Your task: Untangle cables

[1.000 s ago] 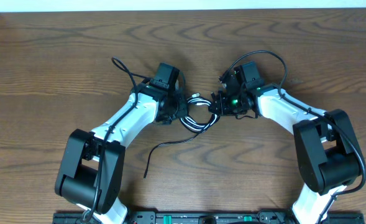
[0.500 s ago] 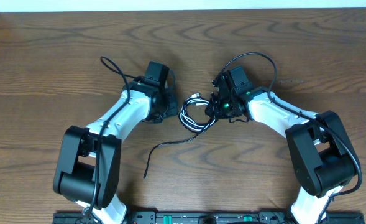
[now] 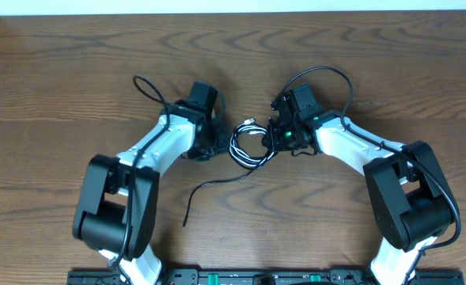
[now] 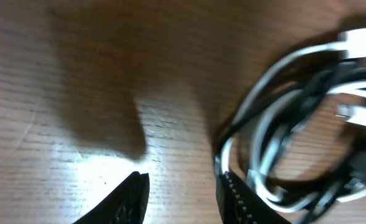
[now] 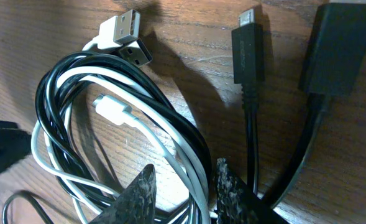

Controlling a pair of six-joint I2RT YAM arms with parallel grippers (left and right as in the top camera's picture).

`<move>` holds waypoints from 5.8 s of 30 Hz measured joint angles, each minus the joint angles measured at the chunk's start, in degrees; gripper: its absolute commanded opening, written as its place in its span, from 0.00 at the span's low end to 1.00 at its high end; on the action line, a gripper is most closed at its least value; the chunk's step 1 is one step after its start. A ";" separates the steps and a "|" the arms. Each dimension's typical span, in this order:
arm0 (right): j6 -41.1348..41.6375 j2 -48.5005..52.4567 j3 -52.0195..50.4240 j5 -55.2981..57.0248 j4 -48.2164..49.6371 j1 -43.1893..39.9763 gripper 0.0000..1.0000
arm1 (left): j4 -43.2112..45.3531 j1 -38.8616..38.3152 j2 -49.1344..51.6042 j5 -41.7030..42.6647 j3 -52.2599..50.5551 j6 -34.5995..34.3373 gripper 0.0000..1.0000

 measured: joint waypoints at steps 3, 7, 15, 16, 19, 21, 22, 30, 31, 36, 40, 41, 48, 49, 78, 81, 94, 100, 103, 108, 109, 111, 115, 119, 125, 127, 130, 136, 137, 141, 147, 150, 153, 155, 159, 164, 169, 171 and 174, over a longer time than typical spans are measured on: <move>0.02 0.00 0.00 0.04 0.00 0.02 0.27 | 1.57 -0.92 1.51 0.68 -0.35 -0.39 0.39; 0.02 0.00 0.00 0.48 0.02 -0.02 0.27 | 3.63 -3.34 1.68 1.05 -0.37 -0.79 0.39; 0.02 0.00 0.00 0.85 0.04 -0.07 0.29 | 4.50 -6.05 2.01 -0.04 -0.42 -2.97 0.27; 0.02 0.00 0.00 0.87 0.02 -0.07 0.30 | 4.55 -6.12 2.01 -0.26 -0.42 -3.23 0.27; 0.35 0.00 0.02 1.46 0.07 -0.04 0.31 | 5.66 -6.36 2.32 -1.07 -0.39 -4.48 0.27; 1.44 0.09 0.09 1.90 0.33 -0.04 0.30 | 5.92 -6.36 2.60 -1.09 -0.13 -5.18 0.27; 2.08 0.35 0.26 1.97 0.39 -0.04 0.28 | 6.10 -6.36 2.75 -1.07 0.02 -5.62 0.26; 5.53 2.82 1.68 -0.44 3.15 -1.27 0.11 | 7.63 -6.32 3.50 -0.46 0.26 -7.39 0.07; 5.53 2.84 1.68 -0.48 3.15 -1.29 0.08 | 7.63 -6.29 3.50 -0.39 0.26 -7.21 0.07; 5.75 3.04 1.68 -1.70 3.15 -1.46 0.01 | 6.62 -6.19 2.91 -0.61 0.24 -4.52 0.07; 5.77 3.43 1.68 -4.00 3.15 -2.19 0.01 | 2.23 -6.21 -0.76 -3.80 -0.44 -2.69 0.07; 5.77 3.50 1.68 -4.50 3.04 -2.45 0.01 | 1.44 -6.21 -1.62 -4.52 -0.48 -2.47 0.07; 5.99 3.69 1.68 -5.92 2.64 -3.32 0.01 | -4.39 -6.19 -13.09 -11.72 -0.61 -0.22 0.08; 5.99 3.69 1.68 -5.95 2.64 -3.34 0.01 | -4.59 -6.19 -13.97 -12.35 -0.61 0.11 0.07; -7.41 -2.25 0.96 -15.67 1.75 -3.72 0.01 | 1.62 -5.79 -14.16 -3.93 -0.72 8.59 0.54; -9.01 -3.28 0.96 -18.21 1.66 -4.22 0.01 | 1.86 -5.44 -14.16 -0.90 -0.72 9.86 0.54; -12.02 -3.34 0.96 -26.34 0.96 -7.98 0.03 | 4.13 -5.05 -14.16 1.31 -0.72 12.39 0.07; -13.79 -3.34 0.96 -30.45 1.20 -9.29 0.46 | 4.96 -5.05 -14.80 1.33 -0.72 15.82 0.07; -14.16 -3.34 0.96 -33.88 1.20 -10.32 0.52 | 6.84 -5.11 -17.57 1.29 -0.74 17.25 0.07; -15.91 -3.34 0.96 -41.11 0.83 -12.79 0.54 | 10.36 -4.42 -23.74 0.59 -0.74 16.06 0.07; -16.55 -3.34 0.96 -43.15 0.81 -13.09 0.54 | 10.84 -4.02 -24.83 -0.22 -0.74 14.82 0.07; -17.51 -3.37 0.96 -45.66 0.81 -13.40 0.55 | 11.85 -3.17 -26.29 -1.31 -0.74 12.11 0.07; -19.17 -3.34 0.96 -49.09 0.87 -13.40 0.55 | 12.79 -2.40 -27.39 -2.82 -0.74 4.52 0.08; -20.48 -3.37 0.96 -53.31 2.45 -13.40 0.55 | 13.84 -2.40 -27.39 -3.43 -0.74 -1.51 0.07; -21.07 -3.37 0.94 -55.98 7.52 -13.40 0.56 | 16.96 -2.40 -27.39 -3.52 -0.74 -11.47 0.07; -20.48 -3.37 0.92 -56.26 10.51 -13.40 0.56 | 17.57 -2.40 -27.39 -3.52 -0.74 -15.63 0.08; -16.28 -3.37 0.68 -56.65 19.28 -13.35 0.55 | 17.64 -2.40 -27.39 -3.54 -0.74 -22.97 0.07; -6.71 -3.48 0.61 -54.14 28.79 -11.32 0.55 | 17.84 -2.40 -27.39 -3.45 -0.74 -35.26 0.07; -5.90 -3.48 0.61 -53.27 28.87 -10.80 0.55 | 18.08 -2.40 -27.39 -3.43 -0.74 -36.26 0.08; -4.22 -3.48 0.61 -50.84 29.11 -9.51 0.54 | 18.80 -2.40 -27.39 -3.21 -0.74 -38.73 0.07; -2.56 -3.48 0.61 -49.33 29.42 -7.13 0.51 | 20.06 -2.40 -27.39 -2.75 -0.74 -39.85 0.07; 0.57 -3.48 0.61 -49.20 29.68 -5.95 0.50 | 20.37 -2.40 -27.39 -2.86 -0.74 -39.76 0.07; 4.68 -3.48 0.61 -49.00 30.73 -5.84 0.48 | 20.55 -2.40 -27.39 -3.23 -0.74 -38.49 0.07; 7.85 -3.48 0.61 -48.65 33.35 -5.84 0.47 | 20.57 -2.40 -27.39 -3.19 -0.74 -37.59 0.08; 12.87 -3.48 0.55 -47.45 37.27 -5.84 0.42 | 20.94 -2.34 -27.39 -3.19 -0.74 -36.83 0.07; 19.78 -3.48 0.55 -43.04 40.26 -5.03 0.28 | 21.03 -2.32 -27.39 -3.21 -0.74 -36.74 0.07; 23.12 -3.48 0.55 -39.65 40.89 -2.95 0.12 | 21.20 -2.12 -27.39 -3.23 -0.74 -36.74 0.07; 23.58 -3.48 0.55 -39.15 40.85 -2.49 0.06 | 21.20 -2.05 -27.39 -3.26 -0.74 -36.50 0.08; 24.13 -3.48 0.55 -39.08 40.24 -2.54 0.01 | 21.18 -2.05 -27.39 -3.21 -0.74 -34.23 0.07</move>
